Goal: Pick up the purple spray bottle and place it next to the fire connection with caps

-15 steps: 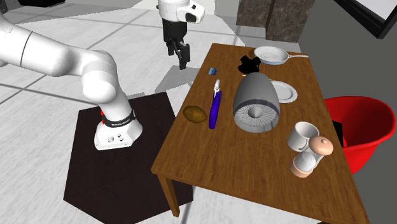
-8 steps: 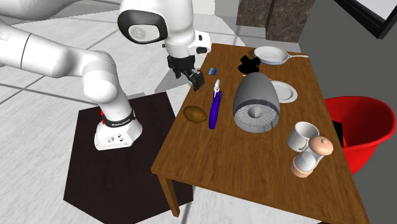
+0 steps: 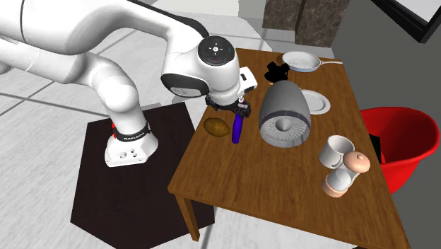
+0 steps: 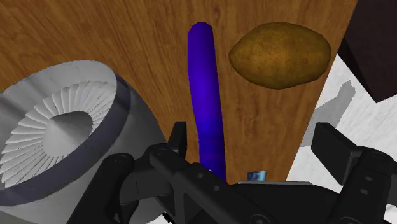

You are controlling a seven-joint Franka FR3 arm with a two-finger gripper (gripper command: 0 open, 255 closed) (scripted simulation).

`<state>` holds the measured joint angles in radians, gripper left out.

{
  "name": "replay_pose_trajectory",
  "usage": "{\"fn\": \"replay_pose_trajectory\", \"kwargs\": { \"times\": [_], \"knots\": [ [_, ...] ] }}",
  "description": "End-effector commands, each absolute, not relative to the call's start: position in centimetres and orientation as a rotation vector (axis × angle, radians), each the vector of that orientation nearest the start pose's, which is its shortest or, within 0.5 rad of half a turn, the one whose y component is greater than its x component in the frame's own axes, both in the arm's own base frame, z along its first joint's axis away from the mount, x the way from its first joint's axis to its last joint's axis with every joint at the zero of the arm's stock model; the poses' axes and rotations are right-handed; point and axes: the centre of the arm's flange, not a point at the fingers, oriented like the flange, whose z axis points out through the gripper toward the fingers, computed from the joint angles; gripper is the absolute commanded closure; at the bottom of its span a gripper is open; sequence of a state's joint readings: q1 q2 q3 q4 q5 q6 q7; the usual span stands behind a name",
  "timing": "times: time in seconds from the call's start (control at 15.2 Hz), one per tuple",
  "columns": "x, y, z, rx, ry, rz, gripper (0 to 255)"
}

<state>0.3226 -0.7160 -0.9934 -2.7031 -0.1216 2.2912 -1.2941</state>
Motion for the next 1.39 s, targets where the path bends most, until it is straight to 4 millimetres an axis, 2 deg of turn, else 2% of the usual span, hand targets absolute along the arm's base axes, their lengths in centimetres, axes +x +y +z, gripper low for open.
{"fn": "replay_pose_trajectory", "kwargs": {
  "times": [0.0,0.07,0.13,0.59,1.12,1.19,1.32],
  "knots": [
    [33.0,-22.6,33.9,-2.509,-1.244,-0.681,0],
    [33.9,-23.2,32.9,-2.469,-1.292,-0.716,0],
    [33.9,-23.2,32.9,-2.468,-1.293,-0.717,0],
    [35.1,-21.5,29.5,-2.468,-1.293,-0.717,0],
    [35.1,-21.5,29.5,-2.468,-1.293,-0.717,0],
    [35.1,-21.5,29.5,-2.468,-1.293,-0.717,255],
    [35.1,-21.5,29.5,-2.468,-1.293,-0.717,255]
  ]
}}
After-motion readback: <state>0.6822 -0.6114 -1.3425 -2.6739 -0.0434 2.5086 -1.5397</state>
